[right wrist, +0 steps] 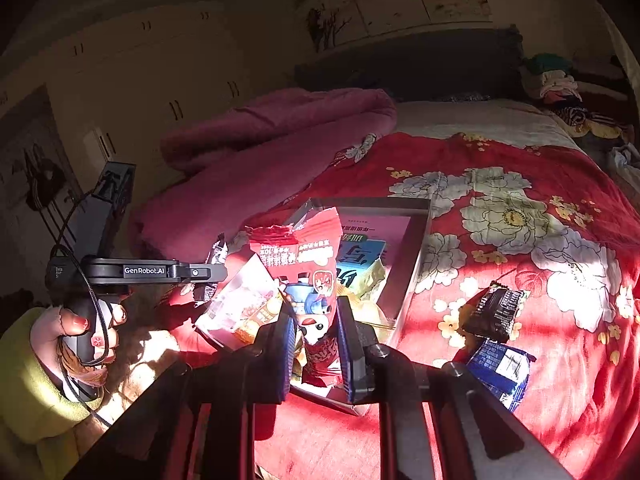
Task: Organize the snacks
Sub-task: 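Carry the Snickers and candy stick over the tray with both tools, then lower both snacks onto the tray and open both tools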
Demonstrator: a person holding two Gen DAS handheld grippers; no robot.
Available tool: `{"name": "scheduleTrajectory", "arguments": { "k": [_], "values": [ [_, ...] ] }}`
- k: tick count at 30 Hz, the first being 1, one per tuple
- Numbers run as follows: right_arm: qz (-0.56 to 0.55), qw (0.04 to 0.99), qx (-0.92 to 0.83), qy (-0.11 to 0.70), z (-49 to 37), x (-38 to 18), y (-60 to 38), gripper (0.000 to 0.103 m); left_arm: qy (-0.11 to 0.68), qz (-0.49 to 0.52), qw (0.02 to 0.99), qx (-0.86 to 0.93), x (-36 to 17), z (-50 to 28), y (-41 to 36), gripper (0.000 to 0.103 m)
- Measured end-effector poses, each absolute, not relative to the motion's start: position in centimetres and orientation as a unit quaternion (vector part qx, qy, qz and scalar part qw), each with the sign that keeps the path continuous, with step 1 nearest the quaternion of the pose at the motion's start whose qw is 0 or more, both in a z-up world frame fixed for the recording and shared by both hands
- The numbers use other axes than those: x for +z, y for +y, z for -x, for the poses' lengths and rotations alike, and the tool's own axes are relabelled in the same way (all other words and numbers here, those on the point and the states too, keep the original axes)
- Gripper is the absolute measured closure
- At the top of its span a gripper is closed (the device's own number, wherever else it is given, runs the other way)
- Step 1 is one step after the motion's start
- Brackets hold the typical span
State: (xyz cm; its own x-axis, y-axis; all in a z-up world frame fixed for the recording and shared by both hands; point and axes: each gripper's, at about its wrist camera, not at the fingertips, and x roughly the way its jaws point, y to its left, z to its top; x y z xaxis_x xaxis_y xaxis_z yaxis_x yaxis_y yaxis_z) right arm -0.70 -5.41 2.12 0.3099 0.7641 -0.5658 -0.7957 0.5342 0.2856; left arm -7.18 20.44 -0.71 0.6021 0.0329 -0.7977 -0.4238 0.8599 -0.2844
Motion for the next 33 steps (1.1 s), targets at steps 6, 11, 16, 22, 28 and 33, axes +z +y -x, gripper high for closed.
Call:
{"name": "scheduleTrajectory", "arguments": {
  "k": [6,11,16,22,28,33],
  "values": [
    [0.027,0.803,0.485,0.345,0.8,1.5,-4.6,0.083,0.438,0.217,0.864,0.119,-1.2,6.6,19.3,0.074],
    [0.034,0.801,0.485,0.35,0.8,0.9,-4.1,0.083,0.452,0.212,0.859,0.115,-2.1,6.2,18.5,0.074],
    [0.037,0.797,0.483,0.362,0.5,-0.1,-3.6,0.083,0.457,0.21,0.857,0.113,-2.6,6.0,18.3,0.074],
    [0.043,0.794,0.479,0.372,0.4,-1.0,-3.1,0.083,0.46,0.212,0.855,0.113,-2.9,5.8,18.4,0.074],
    [0.048,0.788,0.478,0.385,-0.1,-2.1,-2.2,0.083,0.464,0.215,0.852,0.111,-3.4,5.5,18.5,0.074],
    [0.062,0.784,0.478,0.391,-0.3,-2.8,-1.1,0.083,0.463,0.216,0.852,0.109,-3.5,5.4,18.5,0.074]
  ]
}}
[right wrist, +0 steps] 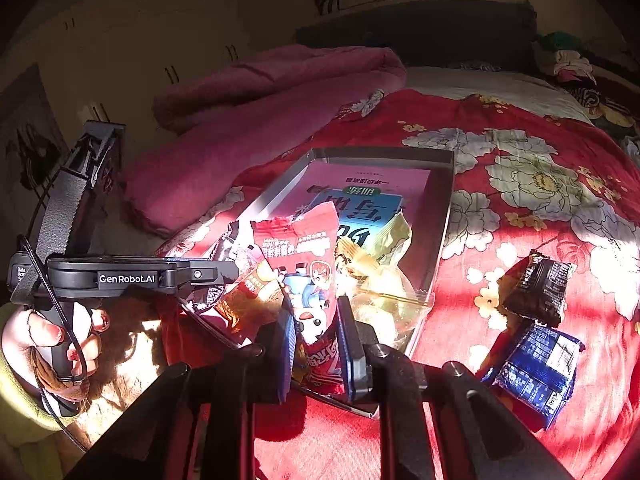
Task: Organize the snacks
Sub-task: 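Lower both snacks onto the tray and open both tools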
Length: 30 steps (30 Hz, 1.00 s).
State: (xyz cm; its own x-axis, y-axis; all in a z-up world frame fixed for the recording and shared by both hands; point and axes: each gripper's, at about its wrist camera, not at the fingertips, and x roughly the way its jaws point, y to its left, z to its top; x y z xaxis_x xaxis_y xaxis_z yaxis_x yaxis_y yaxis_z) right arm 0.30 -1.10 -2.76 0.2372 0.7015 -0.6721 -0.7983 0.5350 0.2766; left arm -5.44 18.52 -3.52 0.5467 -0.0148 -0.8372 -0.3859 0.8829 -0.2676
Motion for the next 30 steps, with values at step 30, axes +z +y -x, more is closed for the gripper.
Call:
{"name": "scheduleTrajectory", "arguments": {
  "k": [30],
  "values": [
    [0.043,0.776,0.49,0.395,0.4,-3.1,-1.9,0.057,0.455,0.229,0.853,0.109,-3.7,5.0,18.8,0.073]
  ]
}}
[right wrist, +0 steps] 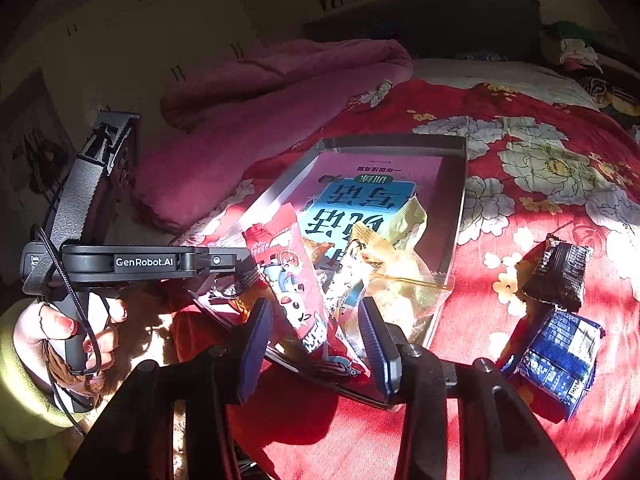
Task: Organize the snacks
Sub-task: 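Lower both snacks onto the tray and open both tools, then move both open tools toward the dark chocolate bag and blue wafer pack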
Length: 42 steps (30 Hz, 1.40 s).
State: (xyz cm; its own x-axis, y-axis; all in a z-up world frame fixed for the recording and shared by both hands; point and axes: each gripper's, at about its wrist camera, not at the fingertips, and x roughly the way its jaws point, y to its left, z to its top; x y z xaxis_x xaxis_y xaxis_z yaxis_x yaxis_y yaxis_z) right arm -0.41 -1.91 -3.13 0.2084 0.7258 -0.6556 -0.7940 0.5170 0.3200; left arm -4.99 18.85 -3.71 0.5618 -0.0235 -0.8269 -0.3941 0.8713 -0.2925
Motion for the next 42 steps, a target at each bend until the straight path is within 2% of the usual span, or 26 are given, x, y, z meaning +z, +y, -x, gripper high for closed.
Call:
{"name": "scheduleTrajectory", "arguments": {
  "k": [7,10,12,21,30,42],
  "values": [
    [0.031,0.791,0.472,0.388,-0.4,-2.5,-3.3,0.054,0.447,0.231,0.857,0.11,-3.2,5.2,18.9,0.068],
    [0.027,0.796,0.465,0.386,-0.7,-2.3,-3.8,0.052,0.44,0.23,0.861,0.112,-2.7,5.2,18.8,0.061],
    [0.025,0.8,0.461,0.382,-0.8,-2.1,-4.1,0.05,0.436,0.228,0.863,0.115,-2.4,5.3,18.7,0.053],
    [0.02,0.817,0.442,0.369,-1.3,-1.3,-6.1,0.044,0.426,0.227,0.867,0.122,-1.4,5.5,18.6,0.039],
    [-0.01,0.834,0.408,0.371,-2.6,-1.2,-9.0,0.04,0.416,0.215,0.875,0.124,0.0,5.6,17.8,0.033],
    [-0.034,0.846,0.387,0.366,-3.5,-0.7,-11.5,0.036,0.412,0.189,0.883,0.12,1.5,5.5,15.9,0.031]
  ]
}}
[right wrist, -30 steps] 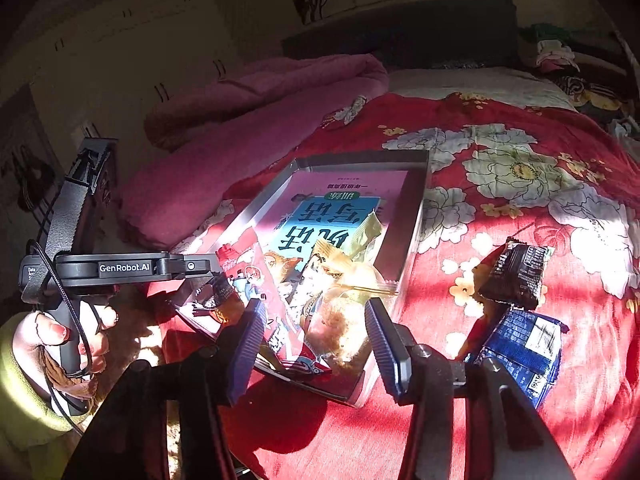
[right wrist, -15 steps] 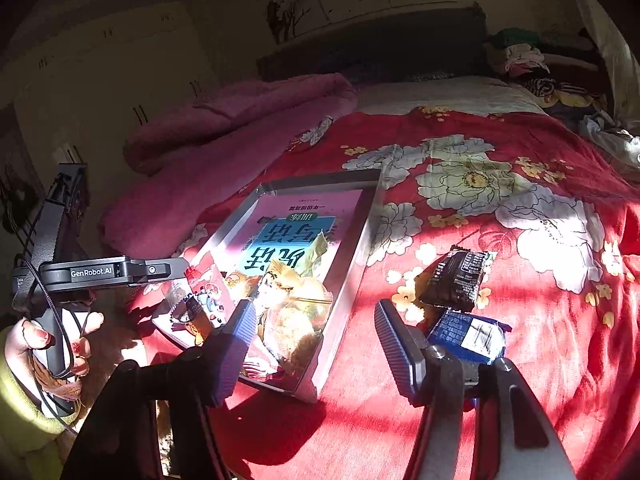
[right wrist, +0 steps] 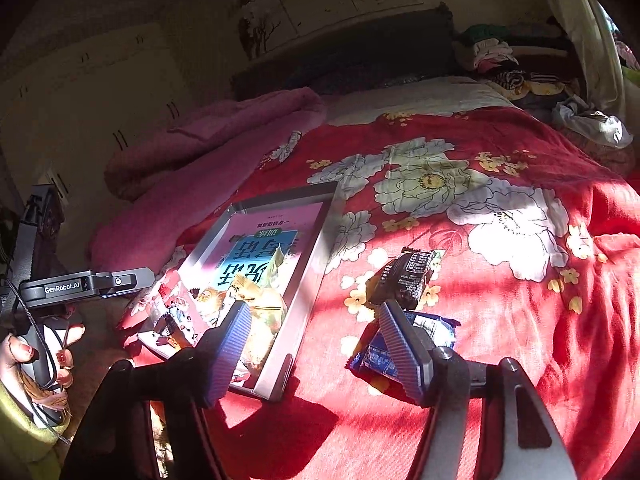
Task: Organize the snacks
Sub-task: 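Move both open tools toward the dark chocolate bag and blue wafer pack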
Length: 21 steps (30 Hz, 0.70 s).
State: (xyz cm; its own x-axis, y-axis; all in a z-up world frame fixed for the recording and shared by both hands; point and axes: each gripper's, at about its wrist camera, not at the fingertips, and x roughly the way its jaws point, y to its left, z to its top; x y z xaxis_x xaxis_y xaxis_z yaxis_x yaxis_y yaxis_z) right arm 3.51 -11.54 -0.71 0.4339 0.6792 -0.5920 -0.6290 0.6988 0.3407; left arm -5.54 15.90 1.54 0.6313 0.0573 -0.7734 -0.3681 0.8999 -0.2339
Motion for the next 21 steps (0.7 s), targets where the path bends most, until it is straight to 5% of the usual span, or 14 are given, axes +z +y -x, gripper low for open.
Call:
{"name": "scheduleTrajectory", "arguments": {
  "k": [21],
  "values": [
    [-0.068,0.854,0.344,0.384,-5.2,-2.0,-15.4,0.034,0.417,0.148,0.893,0.078,3.8,3.3,10.2,0.031]
  ]
}}
